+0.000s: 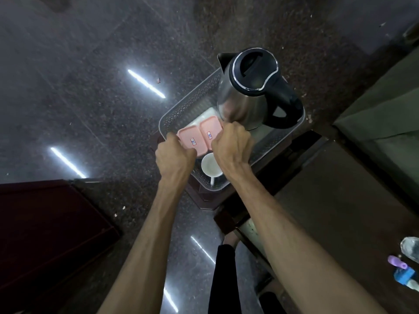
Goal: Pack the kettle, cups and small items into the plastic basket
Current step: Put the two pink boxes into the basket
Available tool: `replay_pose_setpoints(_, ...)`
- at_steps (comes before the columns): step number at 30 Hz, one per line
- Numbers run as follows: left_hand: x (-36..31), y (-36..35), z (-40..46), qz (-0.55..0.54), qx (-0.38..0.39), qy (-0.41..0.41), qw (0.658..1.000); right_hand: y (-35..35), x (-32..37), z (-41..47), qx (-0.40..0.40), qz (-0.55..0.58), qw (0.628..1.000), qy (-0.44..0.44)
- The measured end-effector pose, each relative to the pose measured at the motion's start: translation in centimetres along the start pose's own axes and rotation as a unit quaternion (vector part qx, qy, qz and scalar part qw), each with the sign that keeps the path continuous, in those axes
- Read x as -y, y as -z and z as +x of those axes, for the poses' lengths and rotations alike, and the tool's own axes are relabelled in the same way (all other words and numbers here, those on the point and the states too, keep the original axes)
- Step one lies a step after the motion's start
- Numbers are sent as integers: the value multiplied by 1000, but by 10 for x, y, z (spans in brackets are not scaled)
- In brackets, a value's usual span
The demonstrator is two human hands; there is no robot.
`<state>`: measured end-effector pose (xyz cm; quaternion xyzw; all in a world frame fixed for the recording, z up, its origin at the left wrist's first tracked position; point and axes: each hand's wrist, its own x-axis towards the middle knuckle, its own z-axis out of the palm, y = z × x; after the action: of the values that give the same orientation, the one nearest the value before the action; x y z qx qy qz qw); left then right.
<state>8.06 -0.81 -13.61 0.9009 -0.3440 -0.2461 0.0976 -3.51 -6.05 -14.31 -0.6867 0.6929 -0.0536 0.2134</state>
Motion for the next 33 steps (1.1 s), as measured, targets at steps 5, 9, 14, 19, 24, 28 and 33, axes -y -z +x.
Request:
replay_pose_setpoints(5,-1,-4,-2,104,-12,-42,994,0,-6,4,12,-29,999,16)
replay_pose_setpoints(9,0,-2,0,97,-35,-175,979,-2,-9,-5,-8,9,997,79)
replay_pose_setpoints(14,4,-13,13,110,58,-271,955,-10,-10,0,80,7,988,131)
replay_pose_setpoints(19,1,-16,21,78,86,-223,968,-12,-9,8,99,44,988,113)
replay_pose_setpoints(24,-9,-9,23,105,107,-227,962,-6,-4,11,103,50,988,108)
replay_pose_setpoints(28,-13,-6,9,72,75,-221,970,6,-13,5,92,98,986,104)
replay_pose_setpoints(33,-28,-18,-29,-31,11,-259,965,25,-40,-15,24,167,982,85)
